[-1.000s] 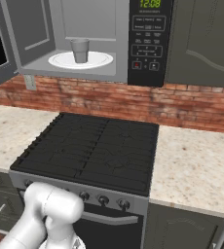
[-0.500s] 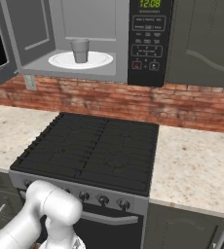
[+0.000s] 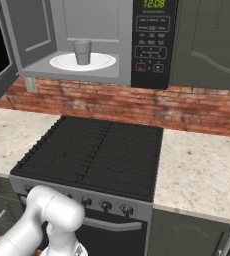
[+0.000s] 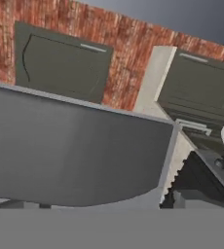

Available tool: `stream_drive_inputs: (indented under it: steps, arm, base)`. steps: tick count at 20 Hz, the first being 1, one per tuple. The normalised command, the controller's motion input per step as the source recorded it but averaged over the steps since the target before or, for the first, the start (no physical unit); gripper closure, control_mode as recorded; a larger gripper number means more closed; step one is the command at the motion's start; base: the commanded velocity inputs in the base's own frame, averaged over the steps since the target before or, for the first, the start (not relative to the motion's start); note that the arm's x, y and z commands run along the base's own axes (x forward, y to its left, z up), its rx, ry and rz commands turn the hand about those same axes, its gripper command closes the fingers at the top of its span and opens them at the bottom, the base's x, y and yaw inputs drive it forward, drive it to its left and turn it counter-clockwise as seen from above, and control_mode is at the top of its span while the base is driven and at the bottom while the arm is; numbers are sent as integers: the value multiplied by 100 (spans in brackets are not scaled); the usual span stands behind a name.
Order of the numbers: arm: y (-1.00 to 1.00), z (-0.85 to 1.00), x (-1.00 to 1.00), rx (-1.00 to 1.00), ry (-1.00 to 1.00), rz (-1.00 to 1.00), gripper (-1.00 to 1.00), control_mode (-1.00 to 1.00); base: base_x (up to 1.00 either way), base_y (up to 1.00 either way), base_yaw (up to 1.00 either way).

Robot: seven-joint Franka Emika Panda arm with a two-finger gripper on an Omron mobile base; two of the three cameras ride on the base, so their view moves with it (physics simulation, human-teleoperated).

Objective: Place the microwavable item in the microwave. Then, close the microwave door and press the start button.

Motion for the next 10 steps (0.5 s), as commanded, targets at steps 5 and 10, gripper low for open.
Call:
stream_drive_inputs:
  steps: [5,10]
  arm:
    - [-99,0,58,36,-6,25,-100,-100]
    - [-69,0,86,23,-6,29,-100,-100]
  base:
    - [0,0,0]
    - [0,0,0]
